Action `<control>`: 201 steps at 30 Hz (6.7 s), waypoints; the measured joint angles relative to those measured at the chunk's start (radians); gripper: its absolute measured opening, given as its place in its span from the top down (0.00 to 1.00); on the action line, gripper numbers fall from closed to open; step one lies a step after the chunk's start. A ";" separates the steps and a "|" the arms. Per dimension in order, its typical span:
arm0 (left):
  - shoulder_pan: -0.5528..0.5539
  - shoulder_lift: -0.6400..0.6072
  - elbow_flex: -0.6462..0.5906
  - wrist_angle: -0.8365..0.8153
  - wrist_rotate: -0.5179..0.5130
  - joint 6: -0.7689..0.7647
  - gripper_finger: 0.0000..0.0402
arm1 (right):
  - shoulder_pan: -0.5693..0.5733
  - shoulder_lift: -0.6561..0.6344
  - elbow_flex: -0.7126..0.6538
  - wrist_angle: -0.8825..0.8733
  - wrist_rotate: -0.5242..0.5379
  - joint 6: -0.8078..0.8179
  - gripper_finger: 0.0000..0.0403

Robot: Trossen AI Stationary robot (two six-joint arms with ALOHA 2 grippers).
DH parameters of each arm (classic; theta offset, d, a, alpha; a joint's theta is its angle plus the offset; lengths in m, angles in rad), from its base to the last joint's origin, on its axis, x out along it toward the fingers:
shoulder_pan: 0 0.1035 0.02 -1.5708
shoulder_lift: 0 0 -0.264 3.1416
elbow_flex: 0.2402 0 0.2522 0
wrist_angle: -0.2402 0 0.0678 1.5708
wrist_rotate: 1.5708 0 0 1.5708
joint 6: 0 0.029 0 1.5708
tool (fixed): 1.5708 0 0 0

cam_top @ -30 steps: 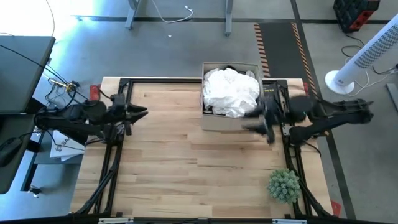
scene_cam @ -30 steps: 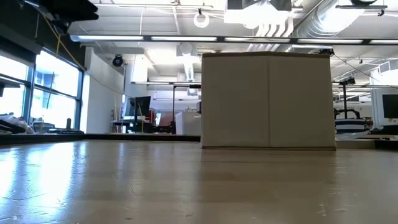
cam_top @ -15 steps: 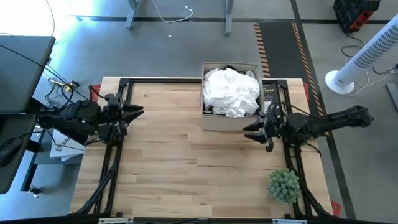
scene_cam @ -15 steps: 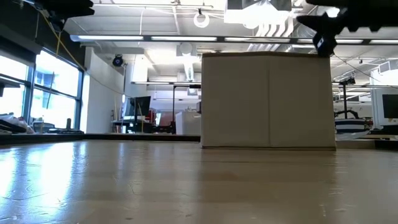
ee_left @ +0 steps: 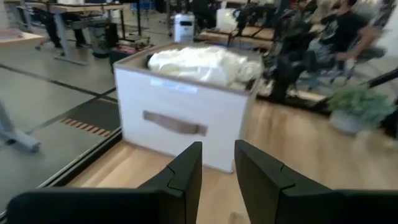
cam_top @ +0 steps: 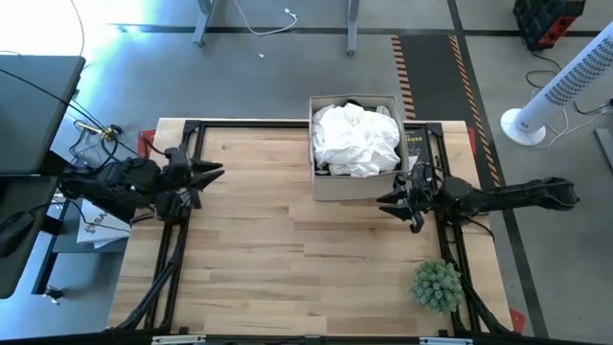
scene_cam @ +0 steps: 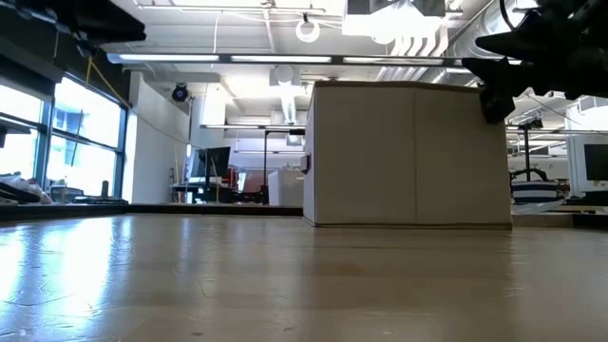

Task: Sort clothes
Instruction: Return to Home Position

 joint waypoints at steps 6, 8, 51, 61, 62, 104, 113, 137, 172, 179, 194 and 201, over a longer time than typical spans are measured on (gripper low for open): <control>-0.001 -0.154 -0.155 0.136 0.058 0.087 0.78 | 0.000 0.001 0.000 0.000 0.002 0.000 0.70; -0.001 -0.223 -0.217 0.215 0.086 0.127 0.80 | 0.000 0.001 0.000 0.000 0.003 0.000 0.70; 0.296 -0.223 -0.540 0.587 0.524 0.096 0.98 | 0.014 -0.493 -0.001 -0.445 -0.041 -0.190 0.70; 0.296 -0.221 -0.539 0.582 0.522 0.096 0.98 | 0.017 -0.453 0.000 -0.569 0.000 0.011 0.70; 0.296 -0.221 -0.539 0.581 0.522 0.096 0.98 | 0.017 -0.451 0.000 -0.569 0.000 0.011 0.70; 0.248 -0.261 -0.539 0.557 0.516 0.096 0.98 | 0.019 -0.480 0.001 -0.567 0.001 0.011 0.70; 0.271 -0.261 -0.539 0.557 0.516 0.096 0.98 | 0.019 -0.480 0.001 -0.567 0.001 0.011 0.70; 0.328 -0.261 -0.539 0.558 0.511 0.096 0.98 | 0.019 -0.479 0.001 -0.567 0.001 0.011 0.70; 0.177 -0.261 -0.539 0.558 0.512 0.096 0.98 | 0.018 -0.479 0.001 -0.567 0.001 0.011 0.70; 0.177 -0.261 -0.539 0.558 0.512 0.096 0.98 | 0.019 -0.479 0.001 -0.567 0.001 0.011 0.70; 0.177 -0.261 -0.539 0.558 0.512 0.096 0.98 | 0.018 -0.479 0.001 -0.567 0.001 0.011 0.70; 0.177 -0.261 -0.539 0.558 0.512 0.096 0.98 | 0.019 -0.479 0.001 -0.567 0.001 0.011 0.70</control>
